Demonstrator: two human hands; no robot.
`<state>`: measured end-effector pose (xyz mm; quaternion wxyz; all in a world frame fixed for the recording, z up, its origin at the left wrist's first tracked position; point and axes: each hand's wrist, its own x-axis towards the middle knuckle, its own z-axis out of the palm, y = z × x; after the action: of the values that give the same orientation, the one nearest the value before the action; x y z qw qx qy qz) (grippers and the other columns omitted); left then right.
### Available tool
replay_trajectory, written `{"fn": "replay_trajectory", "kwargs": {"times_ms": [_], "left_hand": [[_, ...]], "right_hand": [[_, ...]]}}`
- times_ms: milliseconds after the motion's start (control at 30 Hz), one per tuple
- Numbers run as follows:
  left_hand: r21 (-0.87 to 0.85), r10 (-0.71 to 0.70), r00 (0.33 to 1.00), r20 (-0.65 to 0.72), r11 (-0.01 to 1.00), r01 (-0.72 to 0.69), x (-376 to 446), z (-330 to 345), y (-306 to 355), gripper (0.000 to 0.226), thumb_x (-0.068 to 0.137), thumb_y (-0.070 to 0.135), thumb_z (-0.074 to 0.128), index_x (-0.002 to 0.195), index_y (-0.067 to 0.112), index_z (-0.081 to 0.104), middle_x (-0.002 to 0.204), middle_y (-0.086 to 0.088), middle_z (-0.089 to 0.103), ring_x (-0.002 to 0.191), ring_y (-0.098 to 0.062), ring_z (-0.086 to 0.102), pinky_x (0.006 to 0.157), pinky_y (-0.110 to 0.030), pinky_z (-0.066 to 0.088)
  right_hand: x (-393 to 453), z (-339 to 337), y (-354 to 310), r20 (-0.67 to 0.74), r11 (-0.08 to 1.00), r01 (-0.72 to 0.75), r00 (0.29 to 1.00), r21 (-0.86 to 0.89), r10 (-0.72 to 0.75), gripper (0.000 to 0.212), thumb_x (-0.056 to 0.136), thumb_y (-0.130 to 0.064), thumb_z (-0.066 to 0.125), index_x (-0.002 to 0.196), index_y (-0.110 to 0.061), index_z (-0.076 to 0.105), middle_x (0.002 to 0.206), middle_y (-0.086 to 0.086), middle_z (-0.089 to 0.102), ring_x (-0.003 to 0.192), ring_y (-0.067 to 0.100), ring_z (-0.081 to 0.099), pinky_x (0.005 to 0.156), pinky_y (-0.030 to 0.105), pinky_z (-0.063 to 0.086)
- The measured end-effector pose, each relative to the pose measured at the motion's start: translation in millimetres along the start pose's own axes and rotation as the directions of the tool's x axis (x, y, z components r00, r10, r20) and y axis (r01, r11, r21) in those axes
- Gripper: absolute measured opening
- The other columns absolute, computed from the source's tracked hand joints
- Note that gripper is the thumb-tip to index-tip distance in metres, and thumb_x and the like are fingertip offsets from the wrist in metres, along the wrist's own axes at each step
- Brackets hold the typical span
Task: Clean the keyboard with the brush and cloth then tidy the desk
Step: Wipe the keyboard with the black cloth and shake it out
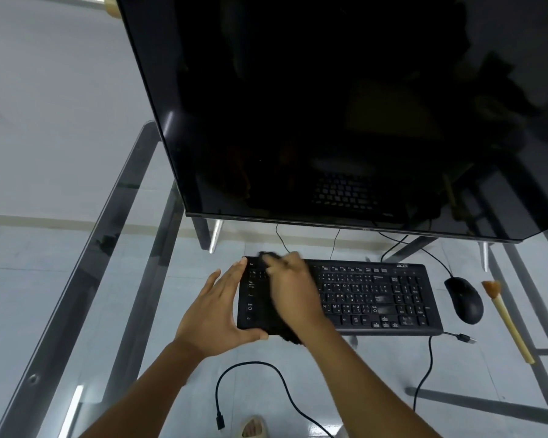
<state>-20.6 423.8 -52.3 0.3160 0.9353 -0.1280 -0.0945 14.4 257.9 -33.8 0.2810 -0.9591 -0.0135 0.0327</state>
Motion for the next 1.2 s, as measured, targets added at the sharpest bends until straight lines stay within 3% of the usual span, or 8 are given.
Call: {"fn": "replay_trajectory", "kwargs": {"times_ms": [100,200,367,533,733,900,1067,1200], "left_hand": [[-0.002,0.0,1.0,-0.007,1.0,0.0,-0.6,-4.2,0.5,0.128,0.056,0.08,0.067,0.15,0.034,-0.007,0.154,0.023,0.005,0.134,0.015,-0.017,0.116,-0.022,-0.002],[0.025,0.008,1.0,-0.001,1.0,-0.008,0.5,-3.8,1.7,0.127,0.057,0.082,0.064,0.151,0.029,-0.002,0.157,0.018,0.01,0.138,0.014,-0.005,0.119,-0.024,-0.001],[0.007,-0.013,1.0,0.002,1.0,0.013,-1.2,-7.0,7.1,0.127,0.056,0.077,0.069,0.147,0.037,-0.01,0.15,0.027,0.003,0.12,0.027,-0.03,0.112,-0.017,-0.005],[0.024,-0.002,1.0,0.005,1.0,0.001,0.3,-6.8,7.3,0.128,0.056,0.081,0.065,0.152,0.027,-0.001,0.157,0.016,0.012,0.135,0.019,-0.008,0.12,-0.027,0.001],[-0.022,-0.04,0.999,0.008,0.999,0.04,-3.2,-11.4,8.1,0.131,0.052,0.074,0.073,0.149,0.036,-0.006,0.146,0.033,0.0,0.118,0.028,-0.029,0.112,-0.019,0.002],[0.016,0.037,0.998,0.051,0.999,-0.038,-4.0,-9.7,7.1,0.12,0.063,0.044,0.076,0.15,0.027,-0.005,0.151,0.021,0.006,0.121,0.028,-0.027,0.11,-0.01,-0.005],[-0.017,0.016,1.0,0.007,1.0,-0.016,-2.8,-7.8,6.7,0.131,0.055,0.07,0.076,0.151,0.028,-0.002,0.147,0.029,0.002,0.116,0.031,-0.025,0.113,-0.022,0.001],[-0.003,0.069,0.998,0.004,0.998,-0.069,-1.0,-2.2,-3.1,0.128,0.058,0.073,0.071,0.152,0.028,-0.003,0.156,0.017,0.014,0.14,0.01,0.004,0.12,-0.03,0.004]], "right_hand": [[4.7,-9.1,13.9,-0.038,0.995,-0.103,0.994,-0.019,0.102,0.031,0.093,-0.007,0.055,0.122,-0.015,0.063,0.104,0.01,0.056,0.084,0.022,0.062,0.076,0.018,0.05],[-8.6,7.4,-14.9,0.008,0.999,0.05,0.999,0.021,-0.05,0.013,0.09,-0.032,0.056,0.093,-0.019,0.06,0.089,0.009,0.06,0.08,0.029,0.059,0.074,0.037,0.051],[12.7,-12.5,15.9,-0.069,1.0,0.019,0.997,-0.016,-0.02,0.035,0.093,-0.003,0.053,0.125,-0.014,0.062,0.112,0.012,0.053,0.094,0.023,0.06,0.09,0.022,0.048],[-4.3,11.4,-17.3,0.089,0.969,0.239,0.968,-0.057,-0.234,0.033,0.092,-0.006,0.046,0.123,-0.011,0.058,0.108,0.013,0.05,0.094,0.028,0.053,0.08,0.032,0.047],[-5.3,-6.7,3.9,0.024,0.988,0.145,0.989,-0.061,-0.143,0.041,0.094,-0.01,0.053,0.134,-0.016,0.05,0.113,0.011,0.052,0.098,0.025,0.058,0.088,0.032,0.05],[-42.9,-11.3,-5.6,0.466,0.85,0.525,0.741,0.047,-0.483,0.035,0.091,-0.001,0.046,0.121,-0.011,0.06,0.108,0.014,0.052,0.098,0.03,0.049,0.081,0.035,0.042],[12.3,-14.0,-2.3,0.197,0.943,0.322,0.933,-0.081,-0.301,0.04,0.093,-0.005,0.052,0.132,-0.016,0.053,0.107,0.01,0.05,0.102,0.025,0.053,0.087,0.026,0.043],[-28.9,-0.2,-12.7,0.272,0.939,0.34,0.91,-0.056,-0.313,0.02,0.095,-0.033,0.049,0.101,-0.016,0.058,0.098,0.008,0.055,0.091,0.021,0.057,0.086,0.045,0.048]]}}
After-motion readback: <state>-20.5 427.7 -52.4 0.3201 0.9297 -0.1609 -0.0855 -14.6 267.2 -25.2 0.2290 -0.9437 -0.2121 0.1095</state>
